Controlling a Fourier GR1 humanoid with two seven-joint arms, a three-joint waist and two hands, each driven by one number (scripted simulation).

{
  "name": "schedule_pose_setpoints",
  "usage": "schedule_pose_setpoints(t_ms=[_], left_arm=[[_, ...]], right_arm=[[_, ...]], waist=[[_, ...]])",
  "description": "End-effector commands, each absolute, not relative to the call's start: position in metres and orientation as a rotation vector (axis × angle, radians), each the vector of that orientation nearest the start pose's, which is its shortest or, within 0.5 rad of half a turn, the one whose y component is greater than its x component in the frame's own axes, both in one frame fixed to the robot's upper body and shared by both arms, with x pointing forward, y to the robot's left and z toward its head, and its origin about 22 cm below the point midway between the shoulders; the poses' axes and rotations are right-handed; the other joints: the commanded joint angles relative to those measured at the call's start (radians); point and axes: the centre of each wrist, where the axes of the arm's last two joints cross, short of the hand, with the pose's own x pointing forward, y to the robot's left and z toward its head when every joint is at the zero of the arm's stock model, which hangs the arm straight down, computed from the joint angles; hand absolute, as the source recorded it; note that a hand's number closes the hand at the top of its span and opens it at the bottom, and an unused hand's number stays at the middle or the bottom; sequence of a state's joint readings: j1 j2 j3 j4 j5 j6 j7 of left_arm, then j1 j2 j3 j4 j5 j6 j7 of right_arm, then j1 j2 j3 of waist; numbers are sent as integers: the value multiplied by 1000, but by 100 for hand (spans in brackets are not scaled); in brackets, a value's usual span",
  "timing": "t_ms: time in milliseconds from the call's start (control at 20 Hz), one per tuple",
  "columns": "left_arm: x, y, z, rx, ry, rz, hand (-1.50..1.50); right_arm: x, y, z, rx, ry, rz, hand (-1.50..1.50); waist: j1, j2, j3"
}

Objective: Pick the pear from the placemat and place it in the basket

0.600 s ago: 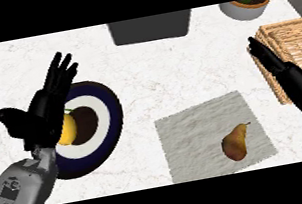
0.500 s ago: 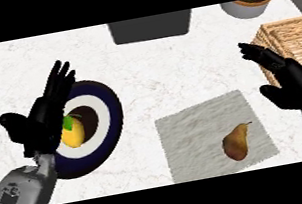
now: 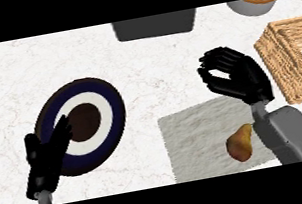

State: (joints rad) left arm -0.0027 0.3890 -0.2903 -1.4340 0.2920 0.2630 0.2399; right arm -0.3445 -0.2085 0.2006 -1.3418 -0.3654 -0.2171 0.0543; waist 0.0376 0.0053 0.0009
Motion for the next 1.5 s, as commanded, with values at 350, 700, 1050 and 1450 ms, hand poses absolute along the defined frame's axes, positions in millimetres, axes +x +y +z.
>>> schedule_pose_setpoints(t_ms=[350,700,1050,1450], left_arm=[[203,284,-46,155,-1007,-54,0],[194,291,-52,150,-1004,-15,0],[199,291,-52,154,-1021,-38,0],[208,295,-38,160,-1021,-36,0]], right_arm=[[362,-222,85,-545,-1162,404,-150],[375,-258,205,-627,-976,712,-150],[384,-300,285,-442,-776,913,-150],[380,-323,288,-392,-587,1037,-150]], waist=[[-22,-17,-10],[-44,-16,-5],[-30,-4,-4],[-38,-8,-3]])
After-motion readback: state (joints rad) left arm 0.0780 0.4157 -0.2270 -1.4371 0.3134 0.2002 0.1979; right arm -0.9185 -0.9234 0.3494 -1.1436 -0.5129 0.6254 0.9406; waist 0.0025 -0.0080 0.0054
